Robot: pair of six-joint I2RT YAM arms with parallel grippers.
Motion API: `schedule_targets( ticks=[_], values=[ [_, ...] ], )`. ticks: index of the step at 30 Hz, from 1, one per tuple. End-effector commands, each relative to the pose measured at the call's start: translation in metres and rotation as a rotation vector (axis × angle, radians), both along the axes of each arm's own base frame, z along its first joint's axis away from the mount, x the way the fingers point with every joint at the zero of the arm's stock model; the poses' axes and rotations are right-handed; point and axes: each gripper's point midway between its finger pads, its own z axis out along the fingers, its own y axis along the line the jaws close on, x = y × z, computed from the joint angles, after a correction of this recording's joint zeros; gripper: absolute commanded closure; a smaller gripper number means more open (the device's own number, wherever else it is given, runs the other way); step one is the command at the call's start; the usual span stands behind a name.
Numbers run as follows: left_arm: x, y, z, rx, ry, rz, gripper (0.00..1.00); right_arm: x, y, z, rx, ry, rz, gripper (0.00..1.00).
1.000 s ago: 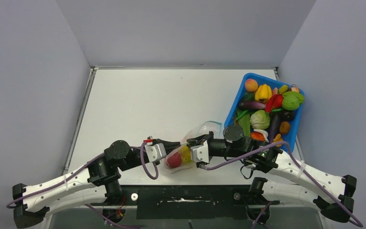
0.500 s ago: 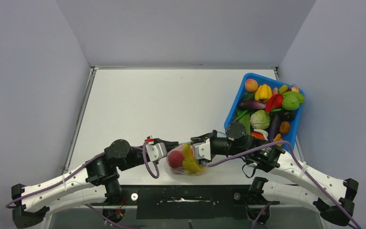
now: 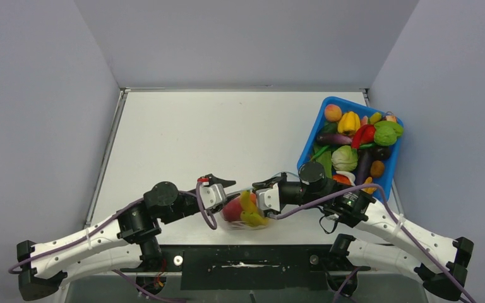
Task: Place the food in the zip-top bag and seal the zipper
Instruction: Zip the zipper food storage bag at the center of the board.
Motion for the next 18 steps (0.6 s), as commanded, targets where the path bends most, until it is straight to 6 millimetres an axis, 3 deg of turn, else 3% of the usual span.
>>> schedule_targets(
  ticks=[1,9,18],
  values=[
    [0.002,-0.002,0.017,-0.001,0.0,0.003,0.65,0.0,0.011,0.019,0.077,-0.017,0.029,1.0],
    [0.007,-0.006,0.016,0.004,0.0,0.012,0.66,0.001,0.016,0.023,0.081,-0.026,0.045,1.0],
    [0.012,-0.01,0.0,0.036,0.009,0.016,0.71,0.001,0.017,0.022,0.079,-0.021,0.048,1.0]
  ],
)
